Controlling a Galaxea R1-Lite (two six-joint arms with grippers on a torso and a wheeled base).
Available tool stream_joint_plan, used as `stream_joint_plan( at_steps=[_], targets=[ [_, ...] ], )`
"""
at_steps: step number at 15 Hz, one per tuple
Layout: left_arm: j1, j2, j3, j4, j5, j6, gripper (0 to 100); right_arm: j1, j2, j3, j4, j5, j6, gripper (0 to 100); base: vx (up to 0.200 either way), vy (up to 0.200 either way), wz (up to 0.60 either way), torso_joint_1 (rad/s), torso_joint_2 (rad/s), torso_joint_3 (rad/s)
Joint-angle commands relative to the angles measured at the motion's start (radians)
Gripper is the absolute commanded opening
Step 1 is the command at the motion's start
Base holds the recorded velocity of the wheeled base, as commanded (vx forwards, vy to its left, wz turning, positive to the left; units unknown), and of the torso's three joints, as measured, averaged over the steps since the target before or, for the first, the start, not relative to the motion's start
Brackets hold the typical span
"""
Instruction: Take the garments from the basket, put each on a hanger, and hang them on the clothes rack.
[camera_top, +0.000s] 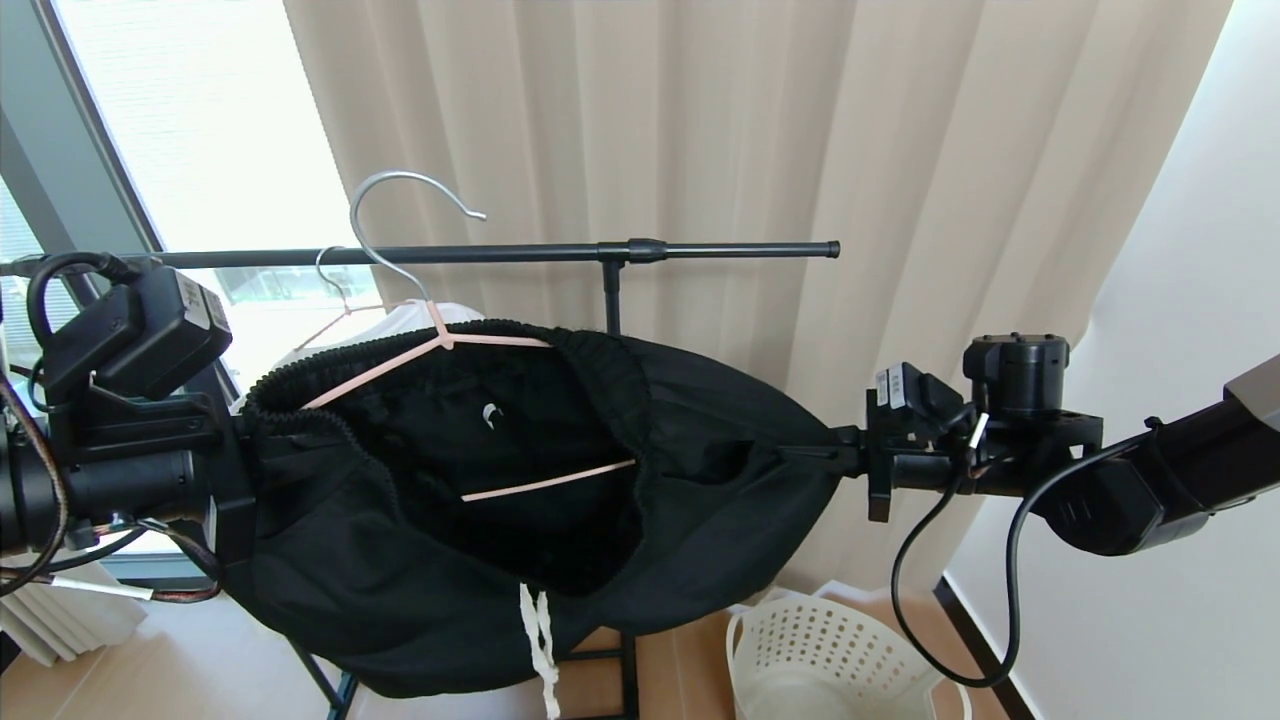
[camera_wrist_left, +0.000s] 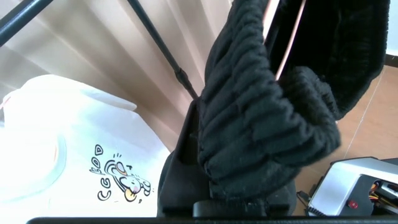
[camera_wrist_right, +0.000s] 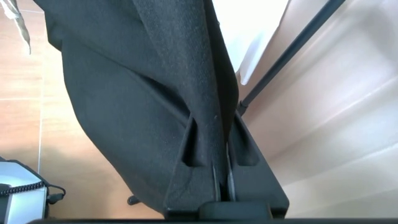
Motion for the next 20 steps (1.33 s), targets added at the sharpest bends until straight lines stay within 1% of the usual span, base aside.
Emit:
stream_joint_plan(
  at_steps=[1,3,5,7,12,14,15,17,20],
  targets=[
    [0.003,0.005,-0.001,-0.001,0.002,-0.011,0,0.002,-0.005,0.007,-0.001,0.001,-0.001,100,0.0,0.0,0.0,0.0,0.0,0.0],
    [0.006,0.006,0.001,-0.001,0.004,-0.042,0,0.002,-0.005,-0.001,-0.001,0.001,-0.001,100,0.0,0.0,0.0,0.0,0.0,0.0],
    [0.023,0.014,0.002,-0.001,0.004,-0.054,0,0.002,-0.005,-0.001,-0.004,0.001,-0.001,100,0.0,0.0,0.0,0.0,0.0,0.0],
    [0.037,0.031,0.005,0.001,0.005,-0.056,0,0.002,-0.005,-0.001,-0.008,0.001,0.001,100,0.0,0.0,0.0,0.0,0.0,0.0],
    [0.12,0.084,0.011,-0.001,0.005,-0.054,0,0.003,-0.008,-0.004,-0.011,0.002,0.005,100,0.0,0.0,0.0,0.0,0.0,0.0],
    [0.141,0.101,0.011,-0.001,0.005,-0.054,0,0.009,-0.013,-0.01,-0.011,-0.001,0.019,100,0.0,0.0,0.0,0.0,0.0,0.0],
    [0.161,0.114,0.011,-0.001,0.005,-0.054,0,0.011,-0.019,-0.013,-0.011,-0.007,0.044,100,0.0,0.0,0.0,0.0,0.0,0.0],
    [0.173,0.126,0.011,-0.001,0.01,-0.054,0,0.022,-0.02,-0.022,-0.01,-0.013,0.071,100,0.0,0.0,0.0,0.0,0.0,0.0],
    [0.186,0.157,0.01,-0.001,0.067,-0.056,0,0.054,-0.043,-0.038,-0.013,-0.088,0.202,100,0.0,0.0,0.0,0.0,0.0,0.0]
  ],
)
